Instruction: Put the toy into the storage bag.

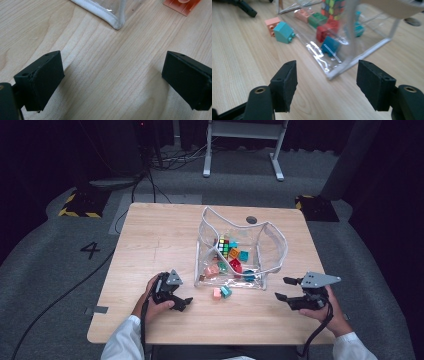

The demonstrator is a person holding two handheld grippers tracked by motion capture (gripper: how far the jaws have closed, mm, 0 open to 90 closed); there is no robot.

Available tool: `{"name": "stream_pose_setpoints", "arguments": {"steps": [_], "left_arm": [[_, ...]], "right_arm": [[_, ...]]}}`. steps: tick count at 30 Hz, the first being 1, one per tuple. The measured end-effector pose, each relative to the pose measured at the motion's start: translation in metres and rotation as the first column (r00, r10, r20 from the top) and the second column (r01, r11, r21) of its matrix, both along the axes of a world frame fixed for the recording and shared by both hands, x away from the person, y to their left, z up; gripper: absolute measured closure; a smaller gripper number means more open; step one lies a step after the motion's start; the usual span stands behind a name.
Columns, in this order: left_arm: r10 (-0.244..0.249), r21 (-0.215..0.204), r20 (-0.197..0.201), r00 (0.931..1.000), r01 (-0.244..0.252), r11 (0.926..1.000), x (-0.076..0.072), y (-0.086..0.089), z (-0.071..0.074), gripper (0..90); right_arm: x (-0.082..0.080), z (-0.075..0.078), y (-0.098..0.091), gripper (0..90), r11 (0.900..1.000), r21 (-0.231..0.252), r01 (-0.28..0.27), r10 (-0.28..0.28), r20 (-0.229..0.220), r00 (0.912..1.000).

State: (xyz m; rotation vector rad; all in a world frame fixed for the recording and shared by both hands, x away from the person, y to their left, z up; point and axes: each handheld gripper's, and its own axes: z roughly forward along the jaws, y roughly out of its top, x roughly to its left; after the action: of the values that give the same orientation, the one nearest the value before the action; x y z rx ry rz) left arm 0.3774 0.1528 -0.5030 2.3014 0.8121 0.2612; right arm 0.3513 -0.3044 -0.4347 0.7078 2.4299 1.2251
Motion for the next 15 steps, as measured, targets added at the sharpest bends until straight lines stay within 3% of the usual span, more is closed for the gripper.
{"name": "stream_pose_setpoints", "arguments": {"steps": [3,4,8,12,13,15], "left_arm": [[-0.001,-0.003,-0.002,1.0,0.001,1.0,0.0,0.0,0.0,4.0],[0.004,0.003,-0.002,1.0,-0.004,1.0,0.0,0.0,0.0,4.0],[0.001,0.002,-0.001,1.0,-0.001,1.0,0.0,0.0,0.0,4.0],[0.0,0.001,0.0,1.0,0.0,1.0,0.0,0.0,0.0,4.0],[0.002,0.002,-0.002,1.0,-0.002,1.0,0.0,0.0,0.0,4.0],[0.002,0.002,-0.002,1.0,-0.002,1.0,0.0,0.0,0.0,4.0]], "right_arm": [[-0.001,-0.01,0.008,34.5,0.9998,0.003,-0.018,0.018,-0.024,0.9996],[-0.003,-0.022,0.02,35.9,0.9991,0.004,-0.041,0.041,-0.03,0.9987],[-0.001,-0.04,0.042,36.2,0.9967,-0.006,-0.081,0.08,-0.07,0.9943],[0.005,-0.052,0.075,34.9,0.9902,-0.021,-0.138,0.136,-0.089,0.9867],[0.003,-0.053,0.08,34.9,0.9919,-0.021,-0.125,0.122,-0.117,0.9856],[0.007,-0.056,0.092,34.6,0.9886,-0.031,-0.147,0.143,-0.112,0.9834]]}}
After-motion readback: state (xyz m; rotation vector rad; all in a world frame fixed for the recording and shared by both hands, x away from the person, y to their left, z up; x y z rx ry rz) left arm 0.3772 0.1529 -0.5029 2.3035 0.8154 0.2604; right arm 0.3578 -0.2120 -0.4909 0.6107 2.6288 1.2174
